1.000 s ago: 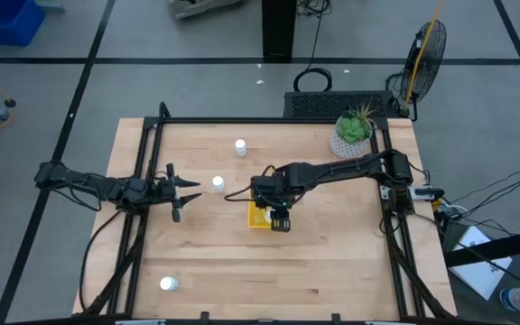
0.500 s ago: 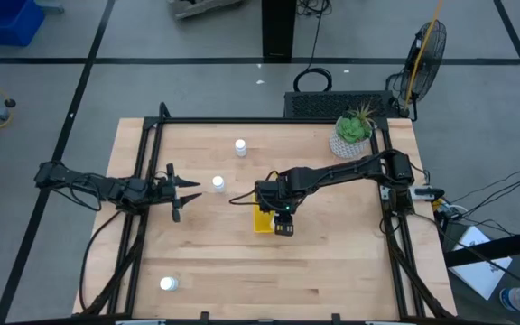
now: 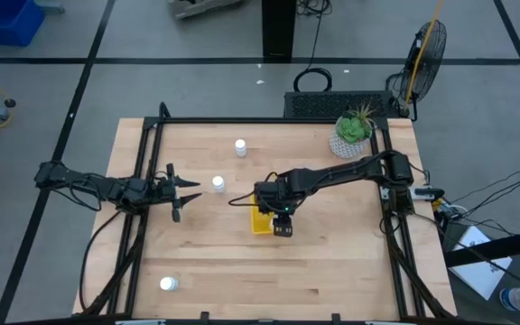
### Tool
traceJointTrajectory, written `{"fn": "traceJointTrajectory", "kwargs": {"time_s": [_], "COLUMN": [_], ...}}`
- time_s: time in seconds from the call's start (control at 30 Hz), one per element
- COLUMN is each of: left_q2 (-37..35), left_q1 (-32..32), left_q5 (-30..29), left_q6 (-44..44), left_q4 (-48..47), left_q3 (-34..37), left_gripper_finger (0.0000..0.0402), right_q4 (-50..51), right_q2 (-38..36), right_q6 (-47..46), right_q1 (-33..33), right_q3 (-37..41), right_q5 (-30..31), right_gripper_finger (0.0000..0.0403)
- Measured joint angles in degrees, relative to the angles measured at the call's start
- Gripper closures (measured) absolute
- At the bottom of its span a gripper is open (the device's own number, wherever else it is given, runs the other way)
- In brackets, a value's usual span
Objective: Pick and place pill bottles into a basket
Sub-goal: Put the white pill bottle into the yellow bin
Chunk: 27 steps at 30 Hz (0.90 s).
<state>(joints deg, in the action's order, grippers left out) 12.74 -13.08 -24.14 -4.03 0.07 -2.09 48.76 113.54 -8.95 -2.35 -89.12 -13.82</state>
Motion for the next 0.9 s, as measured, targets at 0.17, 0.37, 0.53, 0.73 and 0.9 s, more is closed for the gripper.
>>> {"fn": "traceJointTrajectory", "kwargs": {"time_s": [0.17,0.37,0.53,0.73,0.9], "left_q2": [0.02,-0.01,0.00,0.02,0.02], "left_q1": [0.00,-0.02,-0.02,-0.02,-0.02], "left_q5": [0.00,0.01,0.07,0.09,0.00], "left_q6": [0.00,0.00,0.26,0.31,-0.11], "left_q4": [-0.06,-0.10,-0.10,-0.03,0.74], "left_q3": [0.00,0.00,0.00,0.00,0.00], "left_gripper_finger": [0.0249,0.0249,0.0249,0.0249,0.0249], "right_q4": [-0.79,-0.97,-2.91,-3.47,-4.91], "right_q2": [0.20,-0.19,-2.03,-6.02,-11.44], "right_q6": [-0.02,-0.85,-2.28,-2.80,-2.14], "right_q1": [-0.02,-0.02,-0.02,-0.02,-0.02], "right_q3": [0.11,0.11,0.08,0.04,0.04], "right_q5": [0.04,0.12,0.37,3.87,9.60], "right_gripper_finger": [0.0193,0.0187,0.0187,0.0187,0.0192]}}
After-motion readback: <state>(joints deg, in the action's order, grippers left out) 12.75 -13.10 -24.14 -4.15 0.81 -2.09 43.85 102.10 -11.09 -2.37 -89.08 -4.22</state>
